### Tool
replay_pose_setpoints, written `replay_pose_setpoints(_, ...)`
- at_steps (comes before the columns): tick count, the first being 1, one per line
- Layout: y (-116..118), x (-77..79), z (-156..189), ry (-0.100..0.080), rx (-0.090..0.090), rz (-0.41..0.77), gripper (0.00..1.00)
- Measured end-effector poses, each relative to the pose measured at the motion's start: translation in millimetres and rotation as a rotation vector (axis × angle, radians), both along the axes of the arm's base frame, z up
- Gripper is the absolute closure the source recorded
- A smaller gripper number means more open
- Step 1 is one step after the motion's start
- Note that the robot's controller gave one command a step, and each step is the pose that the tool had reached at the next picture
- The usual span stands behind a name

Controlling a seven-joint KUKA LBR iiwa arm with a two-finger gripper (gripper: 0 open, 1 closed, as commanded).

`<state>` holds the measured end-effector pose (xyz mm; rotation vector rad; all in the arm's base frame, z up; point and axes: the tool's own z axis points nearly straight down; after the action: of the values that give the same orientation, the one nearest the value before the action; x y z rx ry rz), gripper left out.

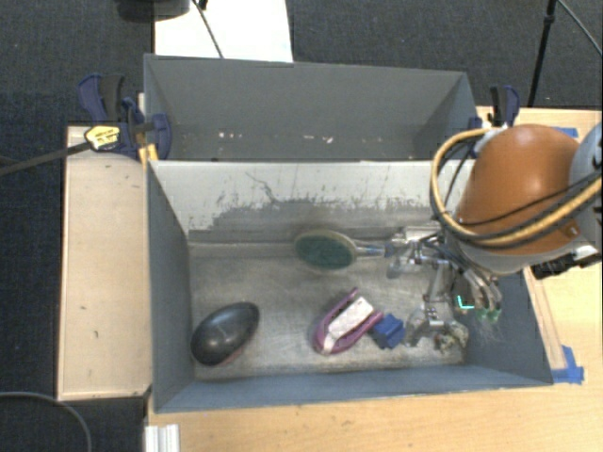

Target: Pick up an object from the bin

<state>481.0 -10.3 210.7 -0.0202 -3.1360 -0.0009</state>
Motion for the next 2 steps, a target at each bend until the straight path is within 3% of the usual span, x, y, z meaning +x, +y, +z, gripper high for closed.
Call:
replay_pose_setpoints(1, 20.6, 44.3, -107.7, -0.001, 0.0, -0.049, 0.0)
replay_pose_setpoints(2, 35.3, 25.7, -137.5, -0.018, -0.001, 0.081, 0.0)
